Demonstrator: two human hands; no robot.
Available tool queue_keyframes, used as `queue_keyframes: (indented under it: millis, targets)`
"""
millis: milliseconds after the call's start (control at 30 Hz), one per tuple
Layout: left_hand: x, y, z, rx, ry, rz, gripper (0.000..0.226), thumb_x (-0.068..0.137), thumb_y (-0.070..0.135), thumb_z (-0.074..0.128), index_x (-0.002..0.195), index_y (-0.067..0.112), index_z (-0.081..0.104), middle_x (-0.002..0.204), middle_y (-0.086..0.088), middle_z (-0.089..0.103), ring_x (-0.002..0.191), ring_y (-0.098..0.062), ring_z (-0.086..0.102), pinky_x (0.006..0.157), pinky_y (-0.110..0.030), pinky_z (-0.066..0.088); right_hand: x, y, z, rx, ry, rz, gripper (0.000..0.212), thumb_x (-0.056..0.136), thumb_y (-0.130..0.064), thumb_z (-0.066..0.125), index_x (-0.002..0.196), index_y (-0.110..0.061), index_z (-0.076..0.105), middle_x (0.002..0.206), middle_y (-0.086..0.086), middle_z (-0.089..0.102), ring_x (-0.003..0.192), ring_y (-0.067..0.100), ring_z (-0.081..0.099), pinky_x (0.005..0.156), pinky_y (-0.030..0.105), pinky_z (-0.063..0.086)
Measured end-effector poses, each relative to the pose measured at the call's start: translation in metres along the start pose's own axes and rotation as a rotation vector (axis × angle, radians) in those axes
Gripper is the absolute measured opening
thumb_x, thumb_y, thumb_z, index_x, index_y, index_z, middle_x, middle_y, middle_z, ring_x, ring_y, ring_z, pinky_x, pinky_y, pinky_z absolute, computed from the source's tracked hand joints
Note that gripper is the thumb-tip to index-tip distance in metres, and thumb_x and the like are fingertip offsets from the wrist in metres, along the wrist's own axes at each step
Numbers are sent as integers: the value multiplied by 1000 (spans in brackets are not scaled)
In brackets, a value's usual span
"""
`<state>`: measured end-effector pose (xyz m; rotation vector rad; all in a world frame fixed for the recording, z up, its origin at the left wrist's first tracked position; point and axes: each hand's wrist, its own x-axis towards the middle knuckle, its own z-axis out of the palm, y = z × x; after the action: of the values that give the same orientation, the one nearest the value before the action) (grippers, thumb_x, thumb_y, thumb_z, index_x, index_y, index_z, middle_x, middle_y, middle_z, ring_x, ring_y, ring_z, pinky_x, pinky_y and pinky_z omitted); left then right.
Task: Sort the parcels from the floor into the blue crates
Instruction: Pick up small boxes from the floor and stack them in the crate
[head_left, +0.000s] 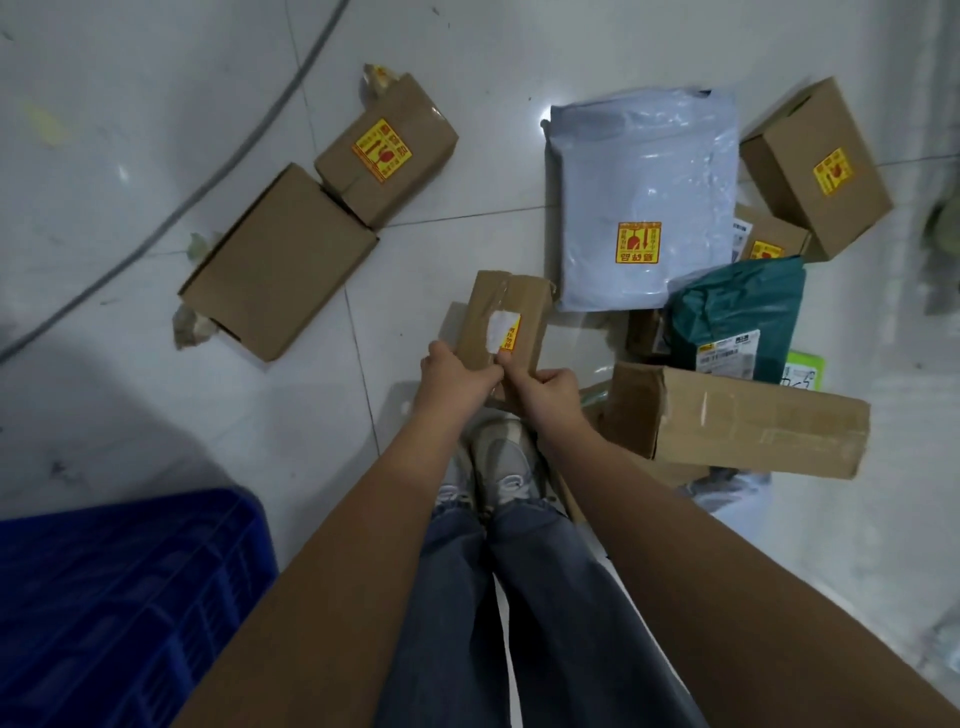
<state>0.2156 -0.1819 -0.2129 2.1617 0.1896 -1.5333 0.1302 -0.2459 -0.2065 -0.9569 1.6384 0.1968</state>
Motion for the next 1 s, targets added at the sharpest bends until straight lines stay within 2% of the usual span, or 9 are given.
queue_keyframes:
  millis: [67,133,233,433,567,633,700,833,1000]
  targets:
    - [-16,1,-5,205,10,67,86,75,39,68,141,11,20,139,-13,29,126,-33,38,101,-41,38,-18,-6,-1,32,-20,-28,60,76,-29,77,115,-8,37,90,1,55,76,9,58,51,8,46]
    - [-31,2,-9,244,-44,176,97,72,42,70,146,23,10,142,-7,20,131,-32,26,106,-42,30,-35,-15,-5,83,-58,-63,67,77,-21,76,129,-10,35,104,7,61,91,19,64,76,24,54]
    - [-47,1,-19,139,-79,178,107,62,46,77,145,34,10,136,-3,20,129,-31,28,107,-42,30,-59,-29,-14,117,-167,-172,51,81,-12,71,126,-10,47,116,16,62,103,29,64,91,41,53]
    - [-76,7,-46,-207,118,157,71,61,43,75,123,28,43,107,4,33,86,-11,55,87,-38,52,-101,-48,-8,-67,-286,-248,29,95,-35,51,117,-17,52,110,9,61,103,18,60,90,31,48]
    - [-100,15,-62,-382,199,93,52,59,46,69,105,29,53,100,8,63,90,-11,61,82,-30,51,-115,-63,-6,-110,-316,-299,30,97,-41,38,113,-23,56,104,2,60,96,9,58,85,25,44]
    - [-115,18,-71,-602,115,37,51,63,38,68,110,22,60,100,3,69,88,-11,64,74,-26,51,-118,-68,-6,-68,-250,-315,36,94,-37,48,127,-21,49,116,8,57,100,12,58,83,25,47]
    - [-129,18,-78,-744,-75,24,53,61,38,63,111,20,63,100,-2,71,95,-15,66,78,-29,52,-121,-76,-8,56,-209,-187,60,92,-34,57,142,-16,32,132,14,51,114,24,55,96,38,47]
    - [-150,15,-83,-806,-332,114,49,61,36,63,108,21,61,94,0,70,97,-17,62,88,-33,45,-130,-102,-16,309,-496,-11,48,93,-33,54,133,-7,47,124,17,62,109,31,62,92,44,51]
    - [-153,20,-121,-817,27,169,61,78,46,67,130,18,51,118,-2,66,111,-18,61,95,-34,44,-148,-132,-8,183,-569,-201,41,88,-18,63,128,-10,53,118,12,67,105,30,66,86,45,55]
